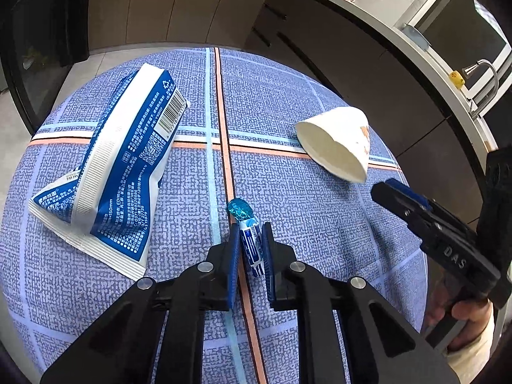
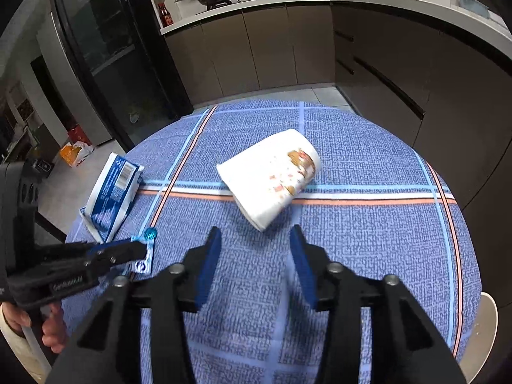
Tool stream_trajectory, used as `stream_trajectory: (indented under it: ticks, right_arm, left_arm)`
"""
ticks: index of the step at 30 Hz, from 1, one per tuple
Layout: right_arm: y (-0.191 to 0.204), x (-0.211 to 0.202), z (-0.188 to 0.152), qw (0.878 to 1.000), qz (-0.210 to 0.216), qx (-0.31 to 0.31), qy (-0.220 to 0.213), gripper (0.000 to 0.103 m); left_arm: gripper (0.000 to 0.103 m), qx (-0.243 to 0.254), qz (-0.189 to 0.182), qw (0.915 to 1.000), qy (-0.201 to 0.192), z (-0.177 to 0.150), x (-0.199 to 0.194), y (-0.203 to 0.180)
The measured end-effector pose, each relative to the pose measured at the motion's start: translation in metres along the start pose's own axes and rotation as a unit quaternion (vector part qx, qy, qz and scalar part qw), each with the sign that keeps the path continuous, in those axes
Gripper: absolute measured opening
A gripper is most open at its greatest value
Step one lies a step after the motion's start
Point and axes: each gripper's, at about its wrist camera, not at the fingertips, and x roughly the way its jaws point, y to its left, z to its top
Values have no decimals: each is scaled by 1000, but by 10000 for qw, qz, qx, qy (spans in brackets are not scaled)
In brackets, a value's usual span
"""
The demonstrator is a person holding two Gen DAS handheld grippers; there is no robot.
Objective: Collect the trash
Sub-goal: 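Grasp the blue mentos roll with the left tool while the right tool grasps the paper cup, then lift the mentos roll and paper cup and carry them over the white bin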
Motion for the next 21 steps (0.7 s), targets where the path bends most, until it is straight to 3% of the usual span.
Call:
stream_trajectory:
  ticks: [1, 4, 10, 16, 21]
  right_arm:
    - [0, 2, 2, 10000, -9, -9, 8, 49]
    - [0, 8, 9, 10000, 71, 57, -9, 66]
    - [-22, 23, 23, 9941, 546, 934, 31, 68]
    - [-59, 37, 23, 9714, 978, 2165, 41, 66]
    - [-64, 52, 23, 9642, 1161, 2377, 161, 47]
  left_arm:
    - [13, 9, 6, 10000, 1, -1, 0, 0]
    - [13, 23, 9, 10000, 4, -2, 0, -1]
    - [13, 48, 22, 10000, 11, -4, -1, -2]
    - [13, 79, 37, 10000, 9, -3, -2, 1]
    - [13, 76, 42, 10000, 15, -2, -2, 2]
